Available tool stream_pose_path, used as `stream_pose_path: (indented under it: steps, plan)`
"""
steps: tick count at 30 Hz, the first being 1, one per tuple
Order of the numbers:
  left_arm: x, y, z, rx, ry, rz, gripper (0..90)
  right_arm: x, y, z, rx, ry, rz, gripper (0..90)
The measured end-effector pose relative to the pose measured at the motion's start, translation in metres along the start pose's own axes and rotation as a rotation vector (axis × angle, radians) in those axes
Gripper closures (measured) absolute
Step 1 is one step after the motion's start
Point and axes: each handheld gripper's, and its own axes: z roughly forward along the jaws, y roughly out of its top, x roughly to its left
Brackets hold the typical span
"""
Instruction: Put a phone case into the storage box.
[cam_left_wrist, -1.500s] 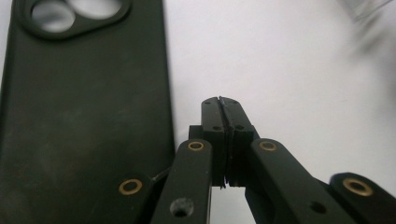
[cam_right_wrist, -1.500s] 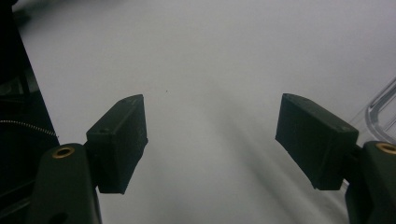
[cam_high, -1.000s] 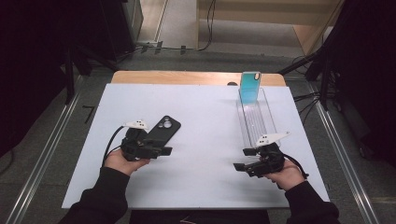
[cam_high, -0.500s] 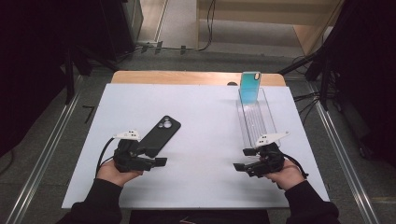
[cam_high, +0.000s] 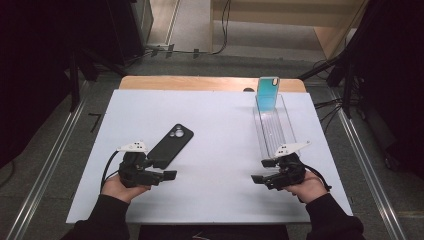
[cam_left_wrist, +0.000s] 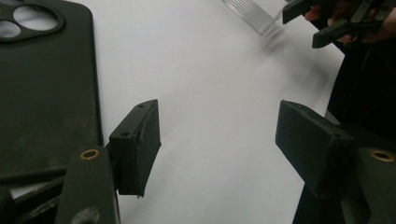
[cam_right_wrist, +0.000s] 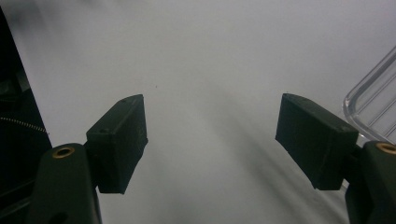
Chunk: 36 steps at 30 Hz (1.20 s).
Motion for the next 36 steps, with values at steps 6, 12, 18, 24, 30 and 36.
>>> stream_pose_path:
  steps: [6,12,18,24,30,36]
  plan:
    - [0.010,0.006,0.002,-0.006,0.033,-0.021,24.5,0.001,0.000,0.001,0.003,0.001,-0.005,23.0]
    - [0.018,0.016,0.003,-0.021,0.063,-0.007,22.6,0.001,0.000,0.001,0.009,0.001,-0.007,23.0]
    - [0.023,0.026,0.007,-0.022,0.100,0.028,14.8,0.001,0.001,0.003,0.011,0.001,-0.004,23.0]
    - [0.034,0.040,0.010,-0.023,0.085,0.032,0.0,0.000,0.001,0.002,0.008,-0.002,-0.005,23.0]
    - [0.047,0.050,0.017,-0.015,0.124,0.021,0.0,0.000,0.001,0.001,0.004,-0.003,-0.002,23.0]
    - [0.057,0.059,0.023,-0.025,0.146,0.019,0.0,0.000,0.001,0.002,0.005,0.000,-0.003,23.0]
